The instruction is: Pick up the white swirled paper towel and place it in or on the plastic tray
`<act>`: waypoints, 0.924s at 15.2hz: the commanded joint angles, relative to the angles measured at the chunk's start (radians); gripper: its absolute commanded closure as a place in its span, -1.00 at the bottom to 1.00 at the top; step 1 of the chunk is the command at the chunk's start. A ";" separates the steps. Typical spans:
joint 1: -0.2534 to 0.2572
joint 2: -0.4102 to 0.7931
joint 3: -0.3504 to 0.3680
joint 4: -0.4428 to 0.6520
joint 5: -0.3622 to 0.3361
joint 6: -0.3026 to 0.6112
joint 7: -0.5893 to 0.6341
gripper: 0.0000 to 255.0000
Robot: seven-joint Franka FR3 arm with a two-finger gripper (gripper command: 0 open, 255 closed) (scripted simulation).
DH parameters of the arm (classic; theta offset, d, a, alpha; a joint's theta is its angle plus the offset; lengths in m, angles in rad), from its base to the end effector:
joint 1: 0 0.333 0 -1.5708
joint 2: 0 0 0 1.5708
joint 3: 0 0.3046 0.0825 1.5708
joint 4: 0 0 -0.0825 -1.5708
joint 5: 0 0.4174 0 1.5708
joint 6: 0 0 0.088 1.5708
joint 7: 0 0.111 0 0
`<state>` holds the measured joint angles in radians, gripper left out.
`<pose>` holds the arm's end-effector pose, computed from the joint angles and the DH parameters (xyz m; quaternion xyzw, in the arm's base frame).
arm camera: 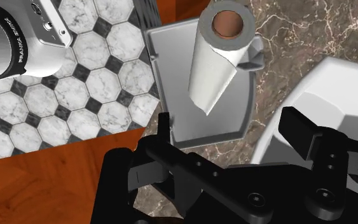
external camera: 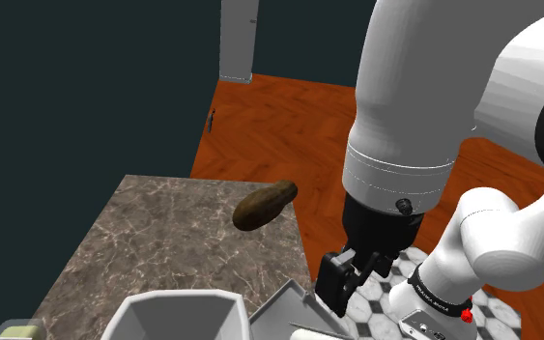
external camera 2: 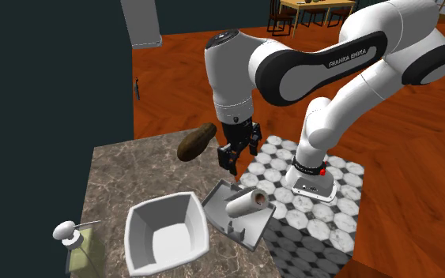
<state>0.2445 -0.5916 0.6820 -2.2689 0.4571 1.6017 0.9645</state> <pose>0.2037 0.3898 0.4887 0.9895 -0.1068 -0.0899 0.0362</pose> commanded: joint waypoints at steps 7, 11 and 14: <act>-0.021 0.033 -0.030 0.139 -0.036 -0.109 0.017 -1.00; -0.021 0.033 -0.030 0.139 -0.036 -0.109 0.017 -1.00; -0.021 0.033 -0.030 0.139 -0.036 -0.109 0.017 -1.00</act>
